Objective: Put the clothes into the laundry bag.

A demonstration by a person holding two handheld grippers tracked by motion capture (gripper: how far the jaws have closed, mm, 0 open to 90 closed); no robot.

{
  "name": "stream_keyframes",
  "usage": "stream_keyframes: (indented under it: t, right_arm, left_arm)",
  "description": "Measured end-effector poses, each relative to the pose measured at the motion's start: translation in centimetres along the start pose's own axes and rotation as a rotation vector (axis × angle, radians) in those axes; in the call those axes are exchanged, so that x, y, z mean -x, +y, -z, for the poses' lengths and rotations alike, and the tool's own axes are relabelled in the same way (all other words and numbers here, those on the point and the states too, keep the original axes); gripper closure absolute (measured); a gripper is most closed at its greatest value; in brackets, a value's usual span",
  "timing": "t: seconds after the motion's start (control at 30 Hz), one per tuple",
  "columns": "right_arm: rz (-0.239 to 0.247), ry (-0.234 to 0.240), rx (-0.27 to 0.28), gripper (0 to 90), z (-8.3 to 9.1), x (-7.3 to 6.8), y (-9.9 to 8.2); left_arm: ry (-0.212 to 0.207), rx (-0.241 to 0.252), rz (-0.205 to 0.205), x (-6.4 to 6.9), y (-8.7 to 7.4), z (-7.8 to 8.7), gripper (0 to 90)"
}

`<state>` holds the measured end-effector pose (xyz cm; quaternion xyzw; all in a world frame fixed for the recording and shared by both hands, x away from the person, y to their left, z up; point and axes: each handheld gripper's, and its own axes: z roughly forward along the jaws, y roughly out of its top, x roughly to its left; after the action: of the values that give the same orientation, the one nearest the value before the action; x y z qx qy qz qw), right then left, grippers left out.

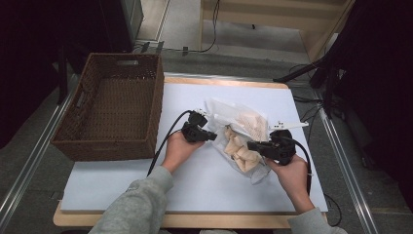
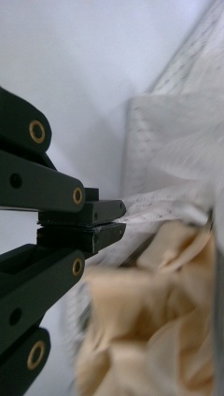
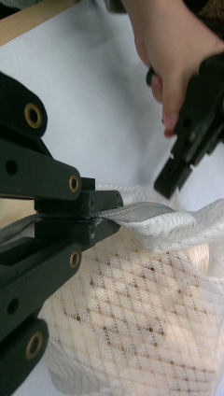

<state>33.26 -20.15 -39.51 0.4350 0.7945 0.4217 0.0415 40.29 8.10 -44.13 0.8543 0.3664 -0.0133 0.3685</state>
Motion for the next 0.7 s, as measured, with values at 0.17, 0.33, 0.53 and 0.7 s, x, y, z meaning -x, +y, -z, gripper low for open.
stream_keyframes:
  t: [0.17, 0.33, 0.53, 0.7]
  right_arm:
    - [0.010, 0.003, -0.009, 88.6, -0.4, -0.4, 0.3]
    - [0.031, 0.010, -0.011, 88.6, -1.0, -1.2, 0.8]
    - [0.056, 0.019, -0.031, 88.6, -2.2, -1.7, 1.4]
    - [0.062, 0.032, -0.032, 88.6, -2.2, -1.9, 1.6]
  left_arm:
    - [0.003, -0.011, -0.012, 1.1, -2.3, 2.3, 89.8]
    - [0.001, -0.005, -0.013, 2.0, -4.5, 4.5, 89.7]
    - [-0.009, 0.008, 0.016, 3.0, -7.5, 6.7, 89.6]
    - [-0.021, 0.019, 0.058, 3.5, -9.6, 8.1, 89.3]
